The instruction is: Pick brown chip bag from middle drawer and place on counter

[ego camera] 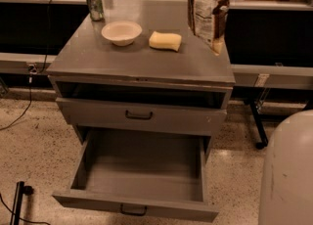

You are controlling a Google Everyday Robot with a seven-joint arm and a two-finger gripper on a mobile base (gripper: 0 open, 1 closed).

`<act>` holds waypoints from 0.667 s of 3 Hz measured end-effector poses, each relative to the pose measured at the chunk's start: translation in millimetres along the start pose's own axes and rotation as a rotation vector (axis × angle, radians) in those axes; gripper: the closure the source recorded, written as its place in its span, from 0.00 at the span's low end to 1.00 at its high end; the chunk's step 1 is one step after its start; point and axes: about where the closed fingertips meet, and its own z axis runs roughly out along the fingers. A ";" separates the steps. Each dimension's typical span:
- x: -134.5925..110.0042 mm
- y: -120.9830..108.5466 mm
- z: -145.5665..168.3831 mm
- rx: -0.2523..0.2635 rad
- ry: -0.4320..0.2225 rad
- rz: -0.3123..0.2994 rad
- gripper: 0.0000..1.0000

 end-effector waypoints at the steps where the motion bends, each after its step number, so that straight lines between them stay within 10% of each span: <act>1: 14.5 -5.2 -4.5 0.004 0.000 -0.041 1.00; 2: 26.2 -9.1 0.5 0.008 -0.019 -0.058 1.00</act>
Offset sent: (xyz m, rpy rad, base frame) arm 0.0793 -0.0733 0.0238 -0.0140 -0.0744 0.0445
